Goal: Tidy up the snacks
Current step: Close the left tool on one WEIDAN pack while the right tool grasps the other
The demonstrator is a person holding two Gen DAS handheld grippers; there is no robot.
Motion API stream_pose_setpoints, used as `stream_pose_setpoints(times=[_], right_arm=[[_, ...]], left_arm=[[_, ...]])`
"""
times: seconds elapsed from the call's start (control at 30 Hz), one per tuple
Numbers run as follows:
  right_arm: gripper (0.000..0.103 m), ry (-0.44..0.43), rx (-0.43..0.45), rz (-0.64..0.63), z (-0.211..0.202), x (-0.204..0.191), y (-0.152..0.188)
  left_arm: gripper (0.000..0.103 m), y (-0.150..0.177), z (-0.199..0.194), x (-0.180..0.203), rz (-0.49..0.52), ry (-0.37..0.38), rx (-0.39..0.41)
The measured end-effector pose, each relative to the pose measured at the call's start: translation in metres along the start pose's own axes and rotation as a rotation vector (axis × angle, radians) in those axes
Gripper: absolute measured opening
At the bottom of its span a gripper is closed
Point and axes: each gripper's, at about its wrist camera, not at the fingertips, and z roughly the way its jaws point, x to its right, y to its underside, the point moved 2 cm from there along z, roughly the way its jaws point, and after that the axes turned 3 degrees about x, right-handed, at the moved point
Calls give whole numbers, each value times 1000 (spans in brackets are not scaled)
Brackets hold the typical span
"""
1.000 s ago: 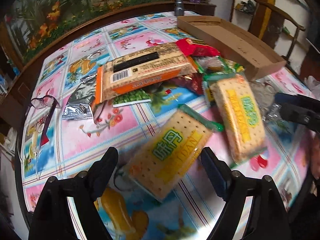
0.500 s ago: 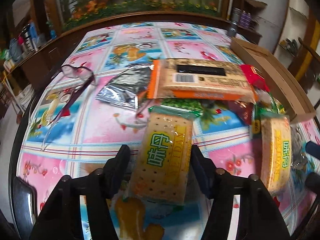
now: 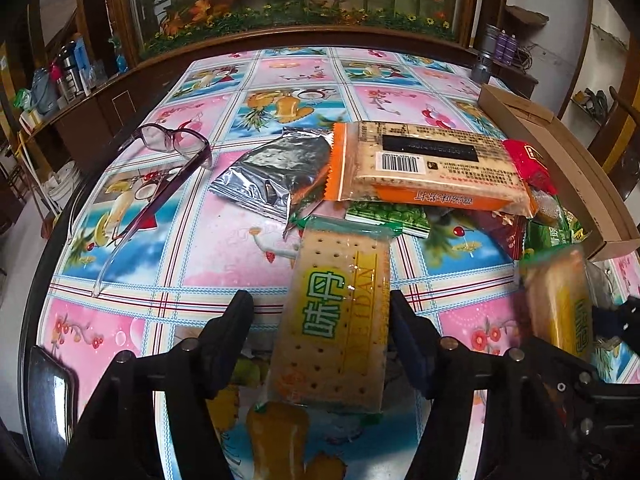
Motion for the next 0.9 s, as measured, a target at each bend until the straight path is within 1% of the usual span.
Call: stream_pose_setpoints(times=[0.03,0.07,0.1,0.17,0.23,0.33,0.43,0.47,0.57,0.6,0.63,0.67,0.7,0.8,0.9], right_arm=[[51,-17,-2,-3,0,1,1],[51,-25,14,-5,-1,1,3],[51,-38,25,1,-4,3,4],[51,-69,52,0,-8,3,3],[51,-52,68,-15,-8,1,2],[51,-69,63,-28,-3,-3,1],[51,-82,48,-26,2,-5,1],[51,-87,39,-25,4,-6,2],[51,-75,49,-44,4,-7,3],[51,-82,48,-37,3,-6,4],[51,-89,48,-32,3,-5,3],[51,-100,49,-33,1,-4,3],[51,-118,62,-34,-3,-4,2],[51,-132,105,-33,-16,-2,-4],[51,-159,166,-20,-32,2,-12]], left_arm=[[64,0,-1,0,1,0,2],[49,0,-2,0,2,4,9],[46,0,-3,1,4,2,13],[46,0,-3,0,2,2,12],[46,0,-3,0,2,3,11],[46,-1,-2,1,4,1,13],[48,0,-2,2,12,-3,20],[51,0,-1,3,14,0,22],[68,0,1,9,42,23,12],[66,0,1,9,44,19,13],[59,1,-1,9,40,18,20],[45,1,-3,9,39,21,31],[45,1,-3,8,39,29,29],[45,1,-3,7,33,22,32],[45,-1,-4,2,7,36,34]])
